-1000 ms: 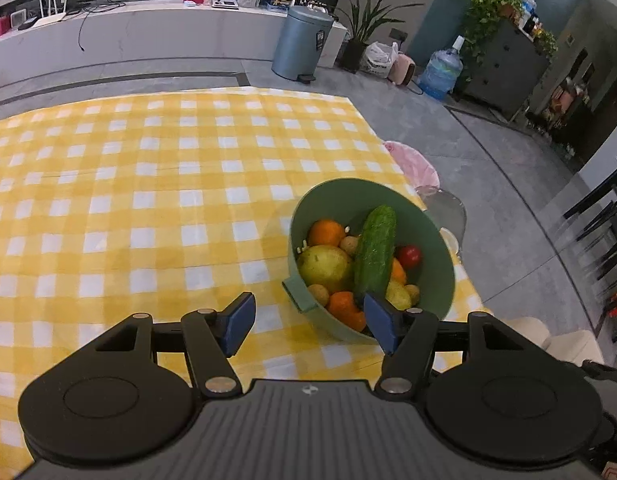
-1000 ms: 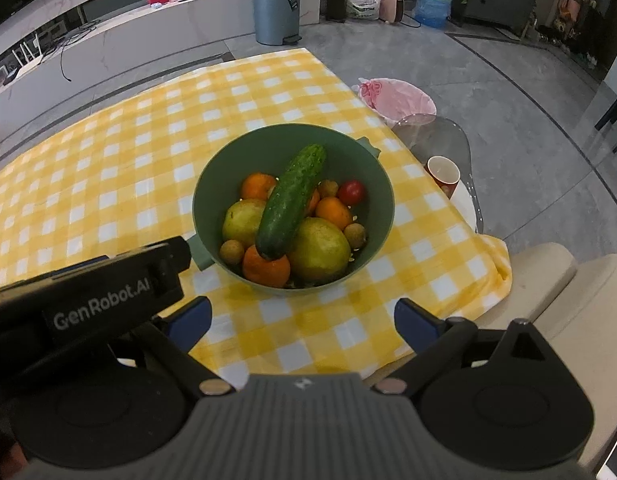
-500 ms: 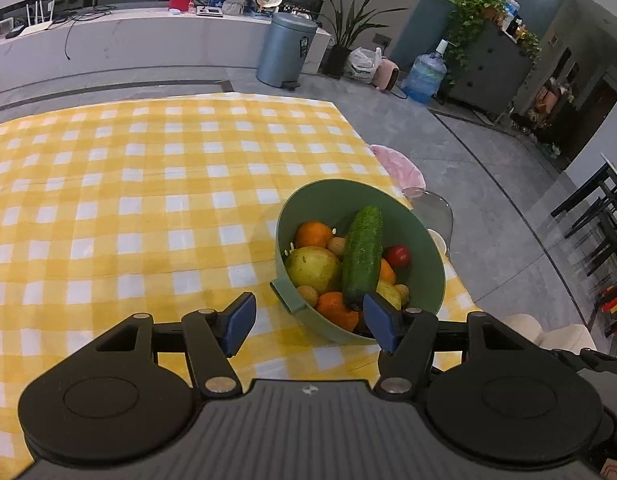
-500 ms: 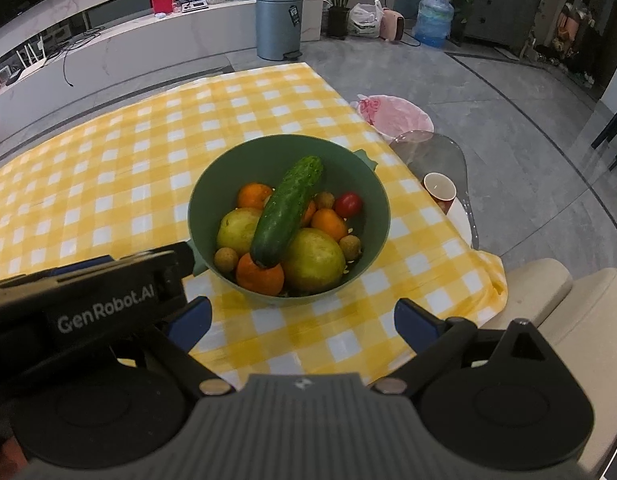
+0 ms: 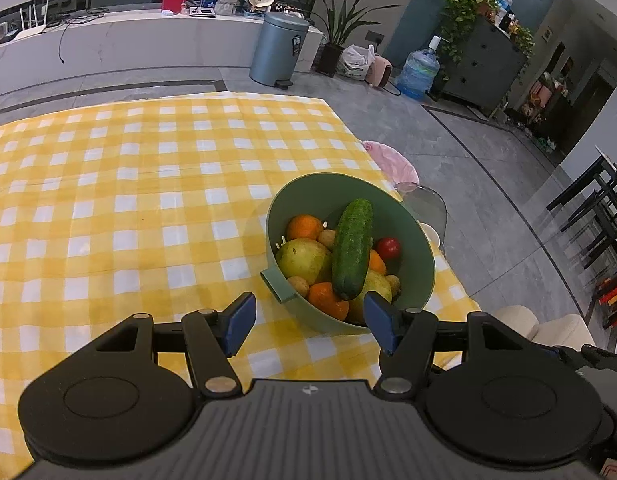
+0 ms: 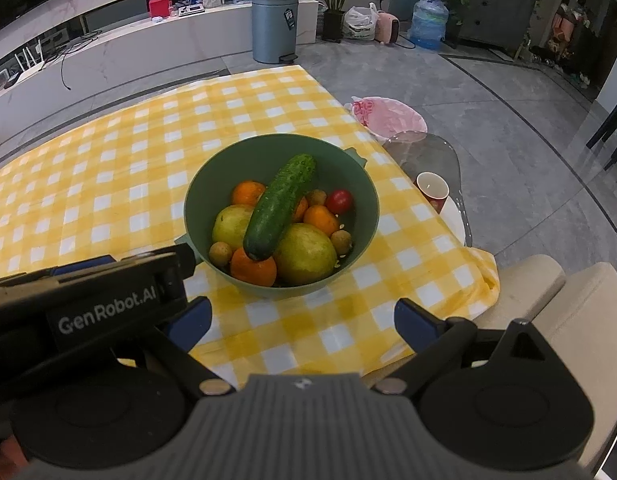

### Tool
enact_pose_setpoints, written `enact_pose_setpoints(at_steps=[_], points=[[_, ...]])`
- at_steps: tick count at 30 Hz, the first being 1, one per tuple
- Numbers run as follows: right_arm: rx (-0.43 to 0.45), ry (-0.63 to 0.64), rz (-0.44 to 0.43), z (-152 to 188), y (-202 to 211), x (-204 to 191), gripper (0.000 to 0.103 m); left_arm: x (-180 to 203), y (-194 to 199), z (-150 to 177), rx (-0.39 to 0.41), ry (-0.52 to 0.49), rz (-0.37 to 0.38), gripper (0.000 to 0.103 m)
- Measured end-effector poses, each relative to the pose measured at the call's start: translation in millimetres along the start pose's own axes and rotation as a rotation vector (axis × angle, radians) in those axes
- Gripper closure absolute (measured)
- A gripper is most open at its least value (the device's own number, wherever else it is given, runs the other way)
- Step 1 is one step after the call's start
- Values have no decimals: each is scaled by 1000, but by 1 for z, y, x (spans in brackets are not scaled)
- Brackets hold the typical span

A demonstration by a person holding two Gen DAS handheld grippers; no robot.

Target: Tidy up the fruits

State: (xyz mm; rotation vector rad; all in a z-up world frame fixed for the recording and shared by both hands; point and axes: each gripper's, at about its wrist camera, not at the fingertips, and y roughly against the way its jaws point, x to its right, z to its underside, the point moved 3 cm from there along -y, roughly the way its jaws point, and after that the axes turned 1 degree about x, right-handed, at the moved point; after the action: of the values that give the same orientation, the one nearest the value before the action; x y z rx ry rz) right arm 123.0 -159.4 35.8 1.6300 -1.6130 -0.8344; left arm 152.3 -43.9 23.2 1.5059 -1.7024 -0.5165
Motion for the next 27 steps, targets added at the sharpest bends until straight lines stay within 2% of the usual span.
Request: enact_pose_setpoints(at_steps=[27], points=[[3,-15,-3,8,2,11,9,11,1,4,-7,-18,2,30]])
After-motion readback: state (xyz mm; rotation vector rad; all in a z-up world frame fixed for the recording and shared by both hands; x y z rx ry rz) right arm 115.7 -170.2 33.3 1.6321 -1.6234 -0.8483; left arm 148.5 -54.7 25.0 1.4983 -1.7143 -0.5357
